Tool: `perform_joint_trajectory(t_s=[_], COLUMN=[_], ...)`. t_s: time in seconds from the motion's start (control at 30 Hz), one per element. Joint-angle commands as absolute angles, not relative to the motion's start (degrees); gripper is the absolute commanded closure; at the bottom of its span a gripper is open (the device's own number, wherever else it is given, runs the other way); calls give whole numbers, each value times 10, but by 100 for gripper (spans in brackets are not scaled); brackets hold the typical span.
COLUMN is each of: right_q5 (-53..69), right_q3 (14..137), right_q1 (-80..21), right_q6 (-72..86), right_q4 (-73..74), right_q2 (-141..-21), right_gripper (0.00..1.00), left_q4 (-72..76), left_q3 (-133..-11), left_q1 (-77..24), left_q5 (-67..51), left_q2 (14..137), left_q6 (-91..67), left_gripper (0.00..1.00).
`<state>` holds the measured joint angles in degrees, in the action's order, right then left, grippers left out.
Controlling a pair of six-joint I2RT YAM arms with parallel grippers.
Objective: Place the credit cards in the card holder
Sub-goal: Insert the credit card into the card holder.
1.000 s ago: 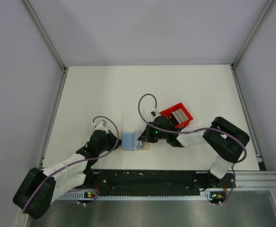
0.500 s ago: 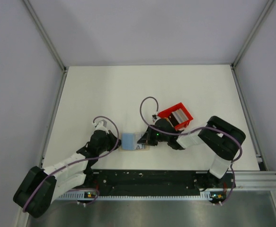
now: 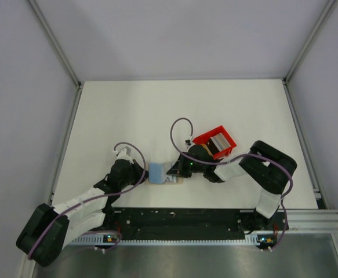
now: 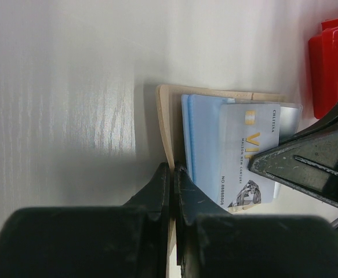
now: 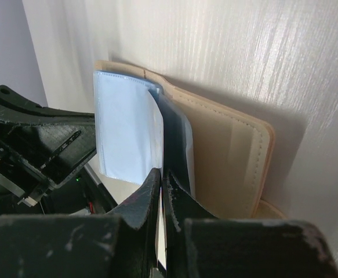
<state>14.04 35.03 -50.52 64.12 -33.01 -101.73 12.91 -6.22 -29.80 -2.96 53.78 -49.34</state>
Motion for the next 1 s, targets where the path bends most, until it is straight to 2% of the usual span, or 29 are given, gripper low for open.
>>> perform_joint_trajectory(t_s=[0.0,0.37,0.57,0.97], right_q5=[91,69,58,71], right_q3=[367,368,421,446], right_q1=[-507,-498,-493,-489], right_q6=[619,593,512,461], right_q4=[-279,-261,-165,-109], right_q2=[-1028,-1021,-1007,-990], right_gripper=[100,100,100,100], left_q4=[148,146,141,134], left_q3=[-50,-50,-52,-55], left_q1=[-302,-302,-302,-302], left_q5=[-32,-33,-31,-26], left_q2=[541,538,538,536], left_q6=[-482,-477,-470,-468], left_gripper=[100,100,100,100])
